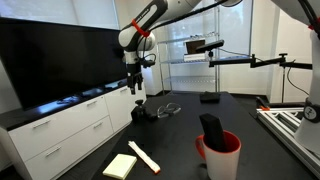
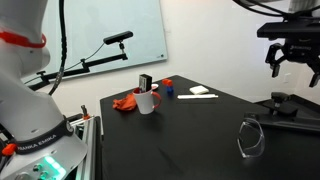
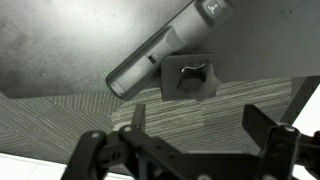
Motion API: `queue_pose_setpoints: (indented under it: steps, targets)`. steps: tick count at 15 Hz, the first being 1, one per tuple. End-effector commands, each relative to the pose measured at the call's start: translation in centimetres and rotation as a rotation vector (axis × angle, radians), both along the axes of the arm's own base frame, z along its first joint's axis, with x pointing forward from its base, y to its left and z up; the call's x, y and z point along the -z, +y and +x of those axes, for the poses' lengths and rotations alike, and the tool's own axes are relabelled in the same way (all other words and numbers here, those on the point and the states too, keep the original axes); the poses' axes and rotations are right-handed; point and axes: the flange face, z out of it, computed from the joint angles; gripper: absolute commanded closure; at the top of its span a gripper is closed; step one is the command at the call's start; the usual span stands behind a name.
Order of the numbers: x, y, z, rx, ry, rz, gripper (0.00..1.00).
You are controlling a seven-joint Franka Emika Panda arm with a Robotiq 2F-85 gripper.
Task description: Loosen up the screw on the c-clamp
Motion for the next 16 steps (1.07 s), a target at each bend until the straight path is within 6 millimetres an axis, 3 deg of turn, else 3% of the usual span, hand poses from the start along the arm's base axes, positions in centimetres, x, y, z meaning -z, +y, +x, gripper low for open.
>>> queue_pose_setpoints:
  steps: [1, 16]
  targets:
    - [0.2, 0.7, -0.1, 0.108, 0.012, -0.008, 0.00]
    - [4.1, 1.4, 0.7, 0.179, 0.020, -0.027, 0.00]
